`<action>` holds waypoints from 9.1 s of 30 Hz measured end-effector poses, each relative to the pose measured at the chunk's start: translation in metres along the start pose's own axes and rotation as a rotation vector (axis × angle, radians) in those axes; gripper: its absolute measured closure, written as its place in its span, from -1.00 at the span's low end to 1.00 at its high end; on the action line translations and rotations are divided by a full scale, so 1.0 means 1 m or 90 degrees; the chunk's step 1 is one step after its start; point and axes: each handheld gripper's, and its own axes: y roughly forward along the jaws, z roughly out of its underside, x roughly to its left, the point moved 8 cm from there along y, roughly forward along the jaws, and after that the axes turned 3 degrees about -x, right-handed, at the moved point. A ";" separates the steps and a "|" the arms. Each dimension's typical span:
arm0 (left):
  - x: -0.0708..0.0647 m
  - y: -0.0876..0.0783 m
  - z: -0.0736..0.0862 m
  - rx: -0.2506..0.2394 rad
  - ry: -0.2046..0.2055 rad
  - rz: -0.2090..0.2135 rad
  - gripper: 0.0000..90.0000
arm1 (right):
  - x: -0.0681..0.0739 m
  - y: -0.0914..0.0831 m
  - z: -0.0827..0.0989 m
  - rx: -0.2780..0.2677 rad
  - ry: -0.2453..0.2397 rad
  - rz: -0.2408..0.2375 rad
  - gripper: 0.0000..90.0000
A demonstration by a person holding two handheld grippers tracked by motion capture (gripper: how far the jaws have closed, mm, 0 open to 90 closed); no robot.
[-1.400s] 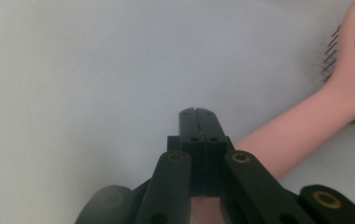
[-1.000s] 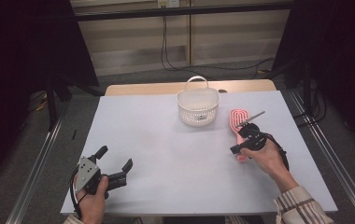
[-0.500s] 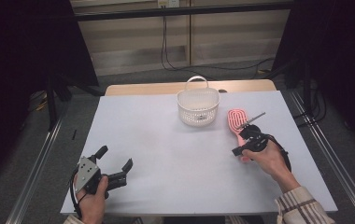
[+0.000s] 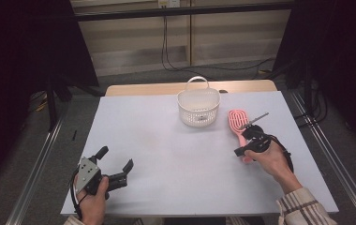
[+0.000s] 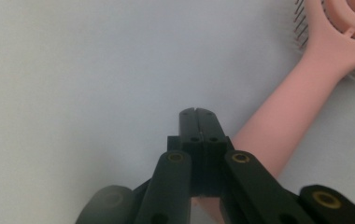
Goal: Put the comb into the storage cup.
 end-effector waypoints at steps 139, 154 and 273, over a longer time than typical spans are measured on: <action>0.000 0.005 0.003 0.013 0.002 0.005 -0.97 | -0.051 -0.029 -0.067 -0.073 0.033 0.070 -0.86; 0.001 0.004 0.003 0.013 0.004 0.005 -0.97 | -0.059 -0.010 -0.085 0.007 0.024 0.054 -0.82; 0.002 0.004 0.004 0.015 0.003 0.011 -0.97 | -0.070 0.051 -0.095 0.150 0.037 0.153 -0.63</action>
